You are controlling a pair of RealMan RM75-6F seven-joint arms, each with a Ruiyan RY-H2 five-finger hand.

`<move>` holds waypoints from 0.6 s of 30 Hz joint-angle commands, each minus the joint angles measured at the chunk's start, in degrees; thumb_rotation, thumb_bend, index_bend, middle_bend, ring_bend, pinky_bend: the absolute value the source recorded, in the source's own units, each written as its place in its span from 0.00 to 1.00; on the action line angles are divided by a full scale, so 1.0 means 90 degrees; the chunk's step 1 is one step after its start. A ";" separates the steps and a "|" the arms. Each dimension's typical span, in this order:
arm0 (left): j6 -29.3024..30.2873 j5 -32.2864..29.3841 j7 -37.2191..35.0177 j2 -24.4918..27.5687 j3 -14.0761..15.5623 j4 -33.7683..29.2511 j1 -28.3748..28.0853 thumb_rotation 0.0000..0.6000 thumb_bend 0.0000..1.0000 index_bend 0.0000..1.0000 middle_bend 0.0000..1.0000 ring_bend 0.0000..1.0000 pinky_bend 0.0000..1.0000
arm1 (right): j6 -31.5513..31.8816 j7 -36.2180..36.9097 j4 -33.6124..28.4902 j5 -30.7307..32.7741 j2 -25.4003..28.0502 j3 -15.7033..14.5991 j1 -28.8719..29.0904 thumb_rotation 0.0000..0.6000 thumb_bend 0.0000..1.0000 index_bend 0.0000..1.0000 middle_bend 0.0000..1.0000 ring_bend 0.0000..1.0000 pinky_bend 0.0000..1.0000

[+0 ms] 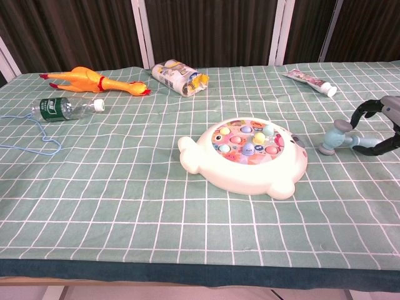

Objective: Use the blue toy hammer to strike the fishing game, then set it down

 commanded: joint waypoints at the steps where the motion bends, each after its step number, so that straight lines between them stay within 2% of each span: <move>1: -0.0005 0.0000 0.0002 0.0001 0.0001 -0.0003 -0.0003 1.00 0.44 0.19 0.10 0.05 0.25 | -0.0014 -0.0018 0.0032 0.0085 -0.0084 0.0059 0.0008 1.00 0.41 0.58 0.40 0.32 0.31; 18: -0.0091 -0.0096 -0.0001 0.0006 -0.0016 0.0000 -0.0033 1.00 0.44 0.19 0.10 0.05 0.25 | -0.0056 0.0004 0.0289 0.0249 -0.0332 0.0164 0.0075 1.00 0.43 0.61 0.42 0.35 0.34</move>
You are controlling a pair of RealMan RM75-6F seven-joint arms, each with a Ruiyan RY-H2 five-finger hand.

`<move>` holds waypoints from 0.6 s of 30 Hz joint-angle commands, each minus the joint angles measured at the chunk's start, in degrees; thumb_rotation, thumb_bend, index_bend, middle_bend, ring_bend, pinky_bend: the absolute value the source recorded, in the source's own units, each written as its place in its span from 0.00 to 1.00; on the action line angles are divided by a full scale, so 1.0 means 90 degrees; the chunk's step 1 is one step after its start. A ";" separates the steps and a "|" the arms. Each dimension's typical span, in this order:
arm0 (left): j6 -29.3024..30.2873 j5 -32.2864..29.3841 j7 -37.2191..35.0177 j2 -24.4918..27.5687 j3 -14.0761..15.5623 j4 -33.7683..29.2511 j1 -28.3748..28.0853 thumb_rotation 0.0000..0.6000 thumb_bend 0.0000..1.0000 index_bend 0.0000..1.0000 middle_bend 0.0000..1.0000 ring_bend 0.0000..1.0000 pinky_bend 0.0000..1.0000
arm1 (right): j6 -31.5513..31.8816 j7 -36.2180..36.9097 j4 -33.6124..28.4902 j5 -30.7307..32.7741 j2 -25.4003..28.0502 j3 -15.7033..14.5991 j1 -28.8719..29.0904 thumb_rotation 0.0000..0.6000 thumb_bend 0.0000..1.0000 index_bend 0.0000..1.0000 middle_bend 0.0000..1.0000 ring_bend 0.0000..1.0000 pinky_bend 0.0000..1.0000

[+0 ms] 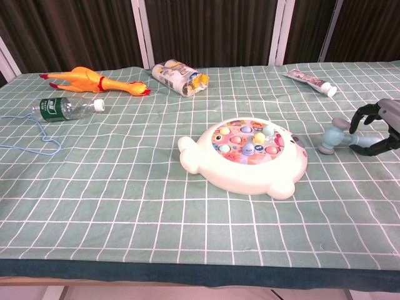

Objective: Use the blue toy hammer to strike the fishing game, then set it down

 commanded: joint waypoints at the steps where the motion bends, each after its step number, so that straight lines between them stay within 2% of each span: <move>1: -0.0018 -0.0017 0.0025 -0.0005 0.0001 -0.0004 -0.0006 1.00 0.44 0.19 0.10 0.05 0.25 | 0.0037 0.0023 -0.0023 -0.0024 0.0020 -0.0011 -0.0006 1.00 0.43 0.61 0.42 0.35 0.34; 18: 0.0002 -0.0043 -0.0038 0.0018 -0.0015 -0.0021 0.0000 1.00 0.44 0.19 0.10 0.05 0.25 | -0.0054 0.0023 0.0102 -0.0079 0.0028 -0.0142 -0.0025 1.00 0.44 0.61 0.43 0.38 0.38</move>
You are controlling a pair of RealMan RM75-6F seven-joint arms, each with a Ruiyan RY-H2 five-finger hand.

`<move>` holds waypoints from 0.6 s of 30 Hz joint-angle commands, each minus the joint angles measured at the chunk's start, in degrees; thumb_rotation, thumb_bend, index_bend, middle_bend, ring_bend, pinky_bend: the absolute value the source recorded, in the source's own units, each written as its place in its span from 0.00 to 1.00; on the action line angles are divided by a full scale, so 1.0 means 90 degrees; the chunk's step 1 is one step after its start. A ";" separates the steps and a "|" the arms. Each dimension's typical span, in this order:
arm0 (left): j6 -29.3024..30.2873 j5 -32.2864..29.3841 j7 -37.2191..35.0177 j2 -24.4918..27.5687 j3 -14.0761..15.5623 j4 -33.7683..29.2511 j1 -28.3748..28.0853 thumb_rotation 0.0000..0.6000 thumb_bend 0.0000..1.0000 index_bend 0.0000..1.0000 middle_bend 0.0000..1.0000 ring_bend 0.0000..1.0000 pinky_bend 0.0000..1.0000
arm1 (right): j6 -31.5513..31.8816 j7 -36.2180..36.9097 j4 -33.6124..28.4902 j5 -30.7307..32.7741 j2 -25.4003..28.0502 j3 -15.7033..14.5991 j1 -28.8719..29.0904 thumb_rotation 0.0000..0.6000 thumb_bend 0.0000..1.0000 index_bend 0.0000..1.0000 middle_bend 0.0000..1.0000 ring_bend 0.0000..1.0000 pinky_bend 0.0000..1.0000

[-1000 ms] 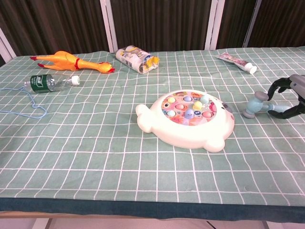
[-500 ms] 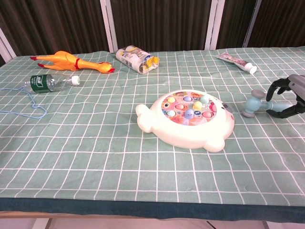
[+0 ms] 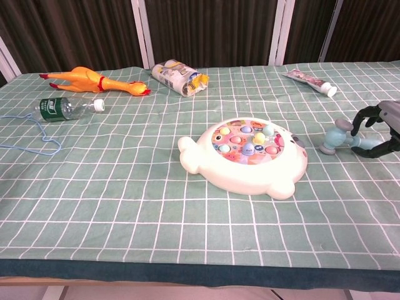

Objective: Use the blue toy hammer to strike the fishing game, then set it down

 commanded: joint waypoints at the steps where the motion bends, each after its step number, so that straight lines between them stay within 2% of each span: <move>1: 0.0009 0.0018 -0.0020 0.0007 0.0004 0.0003 0.0003 1.00 0.44 0.19 0.10 0.05 0.25 | 0.0073 0.0027 0.0062 -0.0050 -0.0036 -0.0028 -0.0010 1.00 0.45 0.62 0.43 0.40 0.41; 5: 0.0008 0.0027 -0.0032 0.0010 0.0009 0.0006 0.0003 1.00 0.44 0.19 0.10 0.06 0.25 | 0.0177 0.0058 0.0153 -0.0123 -0.0078 -0.0070 -0.0025 1.00 0.47 0.64 0.45 0.44 0.52; 8: 0.0016 0.0023 -0.0060 0.0020 0.0008 0.0007 0.0009 1.00 0.44 0.19 0.10 0.06 0.25 | 0.0282 0.0104 0.0274 -0.0238 -0.0104 -0.0152 -0.0044 1.00 0.53 0.67 0.50 0.51 0.64; 14: 0.0046 0.0051 -0.0087 0.0026 0.0016 0.0014 0.0022 1.00 0.45 0.20 0.11 0.06 0.25 | 0.0345 0.0263 0.0459 -0.0384 -0.0130 -0.0262 -0.0055 1.00 0.63 0.72 0.57 0.60 0.73; 18: 0.0042 0.0055 -0.0095 0.0028 0.0018 0.0017 0.0022 1.00 0.44 0.21 0.11 0.06 0.25 | 0.0370 0.0494 0.0525 -0.0478 -0.0109 -0.0324 -0.0058 1.00 0.75 0.74 0.59 0.63 0.77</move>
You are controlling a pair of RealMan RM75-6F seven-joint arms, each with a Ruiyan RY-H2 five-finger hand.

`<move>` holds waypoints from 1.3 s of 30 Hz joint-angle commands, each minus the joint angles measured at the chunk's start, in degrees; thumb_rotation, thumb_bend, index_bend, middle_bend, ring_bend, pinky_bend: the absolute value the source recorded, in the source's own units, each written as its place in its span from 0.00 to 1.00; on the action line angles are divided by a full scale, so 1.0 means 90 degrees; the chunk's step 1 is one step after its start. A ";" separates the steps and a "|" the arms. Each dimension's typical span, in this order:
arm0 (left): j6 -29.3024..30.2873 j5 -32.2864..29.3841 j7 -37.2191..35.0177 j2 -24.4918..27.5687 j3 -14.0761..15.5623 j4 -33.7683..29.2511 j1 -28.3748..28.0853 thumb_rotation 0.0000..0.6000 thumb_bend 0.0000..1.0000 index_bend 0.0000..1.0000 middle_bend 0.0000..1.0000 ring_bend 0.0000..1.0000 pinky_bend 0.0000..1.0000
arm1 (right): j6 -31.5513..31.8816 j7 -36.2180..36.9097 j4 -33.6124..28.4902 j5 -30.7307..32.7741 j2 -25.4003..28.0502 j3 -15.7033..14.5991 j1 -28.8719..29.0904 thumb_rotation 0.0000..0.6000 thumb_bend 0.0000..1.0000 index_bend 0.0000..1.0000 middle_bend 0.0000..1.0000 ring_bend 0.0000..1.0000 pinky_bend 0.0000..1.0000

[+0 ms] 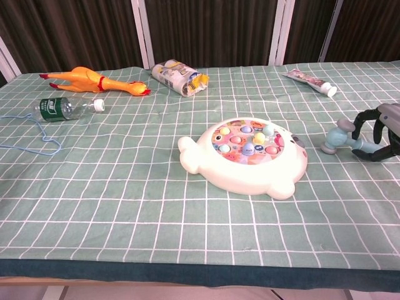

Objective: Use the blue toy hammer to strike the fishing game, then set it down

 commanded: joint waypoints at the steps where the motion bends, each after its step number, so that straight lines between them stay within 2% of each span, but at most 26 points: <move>1: -0.0003 -0.0002 -0.0003 0.0001 0.0000 -0.0001 0.0000 1.00 0.44 0.21 0.11 0.06 0.25 | 0.0017 0.0227 0.0031 -0.0064 0.0021 -0.0038 -0.0005 1.00 0.79 0.75 0.60 0.64 0.78; 4: 0.0000 0.0004 -0.0009 0.0003 0.0001 -0.0003 0.0000 1.00 0.44 0.21 0.11 0.06 0.25 | 0.0067 0.0537 -0.0017 -0.0115 0.0063 -0.0050 -0.0020 1.00 0.92 0.77 0.63 0.69 0.84; 8: 0.0012 0.0022 -0.0013 0.0001 0.0006 0.0001 0.0004 1.00 0.44 0.22 0.11 0.06 0.25 | 0.0158 0.0889 -0.0047 -0.0233 0.0124 -0.0114 -0.0039 1.00 0.99 0.80 0.66 0.75 0.91; 13: 0.0011 0.0027 -0.0027 -0.0001 0.0007 0.0007 0.0004 1.00 0.44 0.23 0.11 0.06 0.25 | 0.0388 0.1270 -0.0140 -0.0445 0.0212 -0.0214 -0.0051 1.00 1.00 0.82 0.67 0.79 0.95; 22: 0.0017 0.0036 -0.0041 0.0002 0.0009 0.0012 0.0007 1.00 0.44 0.23 0.11 0.06 0.25 | 0.0735 0.1563 -0.0536 -0.0699 0.0416 -0.0264 0.0011 1.00 1.00 0.84 0.68 0.79 0.95; 32: 0.0027 0.0015 -0.0071 0.0018 -0.0002 0.0009 0.0014 1.00 0.44 0.23 0.11 0.06 0.25 | 0.0947 0.0906 -0.1807 -0.0949 0.0897 -0.0217 0.0238 1.00 1.00 0.85 0.68 0.79 0.95; 39: 0.0011 0.0000 -0.0083 0.0031 -0.0008 0.0008 0.0008 1.00 0.44 0.23 0.11 0.06 0.25 | 0.0742 0.0339 -0.2410 -0.1011 0.1070 -0.0138 0.0509 1.00 1.00 0.85 0.68 0.79 0.95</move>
